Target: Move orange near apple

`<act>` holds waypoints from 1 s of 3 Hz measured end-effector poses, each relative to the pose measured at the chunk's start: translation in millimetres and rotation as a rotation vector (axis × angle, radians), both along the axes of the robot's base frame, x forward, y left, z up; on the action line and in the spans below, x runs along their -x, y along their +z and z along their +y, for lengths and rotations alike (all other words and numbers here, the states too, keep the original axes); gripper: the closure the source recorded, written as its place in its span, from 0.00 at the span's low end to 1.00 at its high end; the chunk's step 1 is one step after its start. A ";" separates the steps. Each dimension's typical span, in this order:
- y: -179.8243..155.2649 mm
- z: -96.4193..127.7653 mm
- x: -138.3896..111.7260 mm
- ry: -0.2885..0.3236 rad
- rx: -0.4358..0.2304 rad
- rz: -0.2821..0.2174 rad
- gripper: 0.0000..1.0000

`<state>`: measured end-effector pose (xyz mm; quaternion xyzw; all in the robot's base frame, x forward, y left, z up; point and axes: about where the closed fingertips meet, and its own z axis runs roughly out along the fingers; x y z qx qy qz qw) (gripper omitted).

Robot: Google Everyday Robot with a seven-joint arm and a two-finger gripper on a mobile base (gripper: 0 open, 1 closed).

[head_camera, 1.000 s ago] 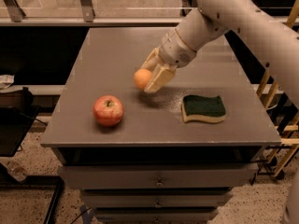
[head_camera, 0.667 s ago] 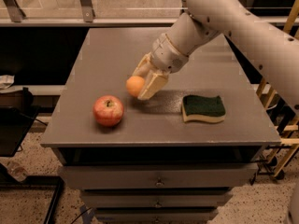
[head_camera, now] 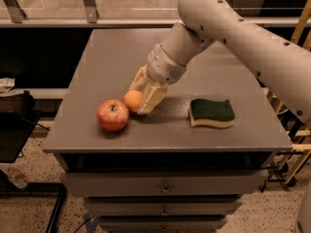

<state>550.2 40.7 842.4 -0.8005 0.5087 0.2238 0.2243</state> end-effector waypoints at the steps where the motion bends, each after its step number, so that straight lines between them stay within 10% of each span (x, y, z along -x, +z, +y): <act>1: -1.7 0.1 0.1 0.000 0.000 0.002 1.00; 3: -3.8 3.5 0.5 0.005 0.000 0.004 0.58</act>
Offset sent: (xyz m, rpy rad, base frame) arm -0.0001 0.0000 -0.0016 -0.0005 0.0021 0.0000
